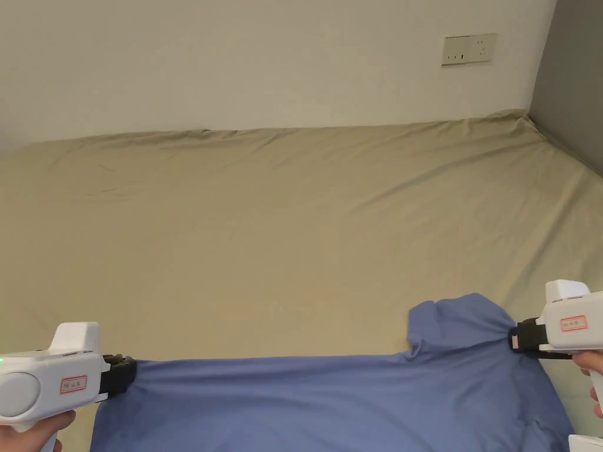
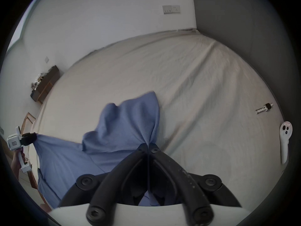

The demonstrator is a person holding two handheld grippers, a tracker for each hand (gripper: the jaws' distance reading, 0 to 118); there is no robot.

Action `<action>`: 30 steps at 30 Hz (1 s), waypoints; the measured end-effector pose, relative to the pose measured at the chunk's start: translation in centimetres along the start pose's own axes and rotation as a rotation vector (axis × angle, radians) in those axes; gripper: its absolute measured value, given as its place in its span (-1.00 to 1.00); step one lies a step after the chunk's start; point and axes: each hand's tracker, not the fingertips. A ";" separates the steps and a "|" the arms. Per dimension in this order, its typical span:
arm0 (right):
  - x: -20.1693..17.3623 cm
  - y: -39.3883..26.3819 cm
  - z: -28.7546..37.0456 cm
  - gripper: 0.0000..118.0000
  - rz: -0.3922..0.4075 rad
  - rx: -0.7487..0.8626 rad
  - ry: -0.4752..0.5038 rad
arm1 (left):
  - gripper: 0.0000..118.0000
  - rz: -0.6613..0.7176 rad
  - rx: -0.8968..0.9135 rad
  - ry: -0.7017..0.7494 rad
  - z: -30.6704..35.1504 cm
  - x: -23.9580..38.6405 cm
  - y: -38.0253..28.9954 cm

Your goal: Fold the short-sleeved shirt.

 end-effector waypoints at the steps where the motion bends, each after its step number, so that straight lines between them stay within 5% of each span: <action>1: -0.1 -0.3 1.5 -0.95 -0.017 0.032 0.021 | -0.97 0.003 0.013 -0.010 1.0 -0.1 -0.1; 8: 0.8 -3.4 11.4 -0.95 -0.029 0.126 0.143 | -0.97 0.001 0.108 -0.087 10.0 -0.1 -2.4; 16: 0.5 -13.2 19.6 -0.95 0.039 0.125 0.169 | -0.97 -0.063 0.072 -0.117 17.4 -0.6 -10.9; 22: 1.5 -19.8 20.5 -0.95 -0.039 0.100 0.179 | -0.97 0.002 0.049 -0.150 18.6 -1.3 -16.7; 30: 0.6 -25.2 16.7 -0.95 0.016 -0.004 0.079 | -0.97 0.000 -0.015 -0.109 15.3 -1.2 -20.9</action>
